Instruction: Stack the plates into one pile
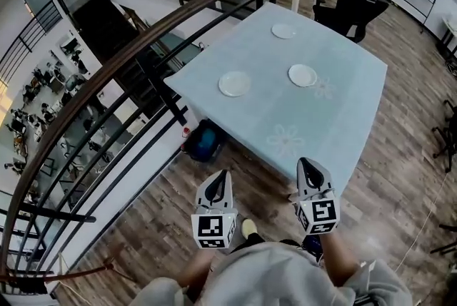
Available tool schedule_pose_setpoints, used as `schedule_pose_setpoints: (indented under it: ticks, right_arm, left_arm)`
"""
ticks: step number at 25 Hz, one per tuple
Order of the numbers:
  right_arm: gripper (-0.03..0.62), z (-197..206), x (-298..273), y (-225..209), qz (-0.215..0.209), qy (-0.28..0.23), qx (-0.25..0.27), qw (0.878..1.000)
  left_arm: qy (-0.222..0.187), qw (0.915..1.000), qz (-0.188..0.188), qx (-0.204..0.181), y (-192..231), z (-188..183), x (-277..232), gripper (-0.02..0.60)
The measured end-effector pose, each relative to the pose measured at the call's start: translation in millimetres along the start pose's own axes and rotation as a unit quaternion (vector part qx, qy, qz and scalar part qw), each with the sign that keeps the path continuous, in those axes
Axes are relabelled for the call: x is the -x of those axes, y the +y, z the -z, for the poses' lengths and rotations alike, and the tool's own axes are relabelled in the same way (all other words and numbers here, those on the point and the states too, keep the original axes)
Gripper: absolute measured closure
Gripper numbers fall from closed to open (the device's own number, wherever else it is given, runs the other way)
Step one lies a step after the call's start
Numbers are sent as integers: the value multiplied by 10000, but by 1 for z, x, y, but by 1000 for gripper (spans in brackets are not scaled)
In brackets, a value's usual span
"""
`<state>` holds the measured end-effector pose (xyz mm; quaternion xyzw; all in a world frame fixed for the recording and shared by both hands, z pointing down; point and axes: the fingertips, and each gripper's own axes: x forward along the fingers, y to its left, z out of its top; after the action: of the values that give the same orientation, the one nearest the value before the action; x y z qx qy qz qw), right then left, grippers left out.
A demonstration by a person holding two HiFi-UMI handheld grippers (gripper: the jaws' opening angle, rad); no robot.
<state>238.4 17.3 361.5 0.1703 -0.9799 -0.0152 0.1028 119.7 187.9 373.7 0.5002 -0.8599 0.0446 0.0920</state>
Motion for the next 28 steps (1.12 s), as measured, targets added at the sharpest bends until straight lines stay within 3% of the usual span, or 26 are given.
schedule_pose_setpoints:
  ticks: [8,17,28]
  right_arm:
    - [568,-33,-10,-11,316,-194,321,9988]
    - [568,-36,-20,-14,355,-206,561,9976]
    - [568,-26,-57,-37,519,-146,550,9970]
  left_arm:
    - [-249,9997,-69,-11,29,-22,-4,565]
    - [-212,9995,-254,17,44,-16,10,565]
    - [-64,9998,-61,-171,53,-25,-39,565]
